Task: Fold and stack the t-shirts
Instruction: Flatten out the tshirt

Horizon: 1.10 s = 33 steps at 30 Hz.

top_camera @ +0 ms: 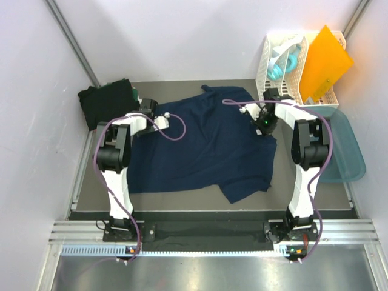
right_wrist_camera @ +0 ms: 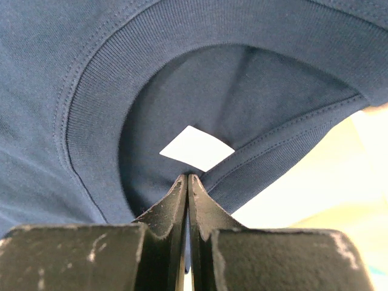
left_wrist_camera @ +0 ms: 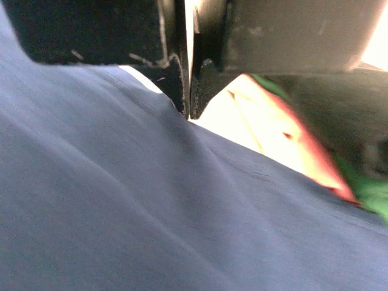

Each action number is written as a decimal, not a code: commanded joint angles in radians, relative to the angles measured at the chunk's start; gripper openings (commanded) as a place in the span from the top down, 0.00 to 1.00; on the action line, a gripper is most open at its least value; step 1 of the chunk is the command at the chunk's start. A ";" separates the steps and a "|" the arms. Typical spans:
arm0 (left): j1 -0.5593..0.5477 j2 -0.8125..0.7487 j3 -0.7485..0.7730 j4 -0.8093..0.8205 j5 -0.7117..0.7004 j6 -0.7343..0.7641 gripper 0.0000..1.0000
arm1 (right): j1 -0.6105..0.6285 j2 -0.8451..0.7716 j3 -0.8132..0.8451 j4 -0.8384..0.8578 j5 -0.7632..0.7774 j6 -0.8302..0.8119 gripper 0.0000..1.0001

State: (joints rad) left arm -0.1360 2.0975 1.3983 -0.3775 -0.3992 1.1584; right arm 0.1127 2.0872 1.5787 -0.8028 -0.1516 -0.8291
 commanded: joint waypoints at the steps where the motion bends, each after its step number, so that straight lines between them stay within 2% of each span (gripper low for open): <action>1: 0.006 -0.048 0.011 -0.271 0.083 -0.071 1.00 | -0.016 -0.055 -0.002 -0.035 0.034 -0.021 1.00; 5: 0.006 -0.037 0.013 -0.397 0.137 -0.083 1.00 | -0.016 -0.049 0.018 -0.048 0.034 -0.028 1.00; 14: 0.006 0.036 -0.001 -0.546 0.132 -0.144 1.00 | -0.016 -0.065 0.000 -0.053 0.038 -0.053 1.00; 26: 0.021 -0.060 0.050 -0.534 0.158 -0.135 1.00 | -0.016 -0.062 0.027 -0.055 0.038 -0.053 1.00; 29: 0.036 -0.080 0.060 -0.476 0.120 -0.144 1.00 | -0.018 -0.056 0.055 -0.058 0.034 -0.053 0.87; 30: 0.041 -0.088 0.061 -0.448 0.111 -0.150 1.00 | -0.016 -0.055 0.064 -0.061 0.035 -0.051 0.78; 33: 0.067 -0.140 0.047 -0.252 0.047 -0.178 1.00 | -0.016 -0.061 0.092 -0.050 0.037 -0.042 0.63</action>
State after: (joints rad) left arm -0.1028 2.0579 1.4387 -0.8295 -0.3271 1.0149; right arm 0.1123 2.0811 1.5997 -0.8570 -0.1246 -0.8703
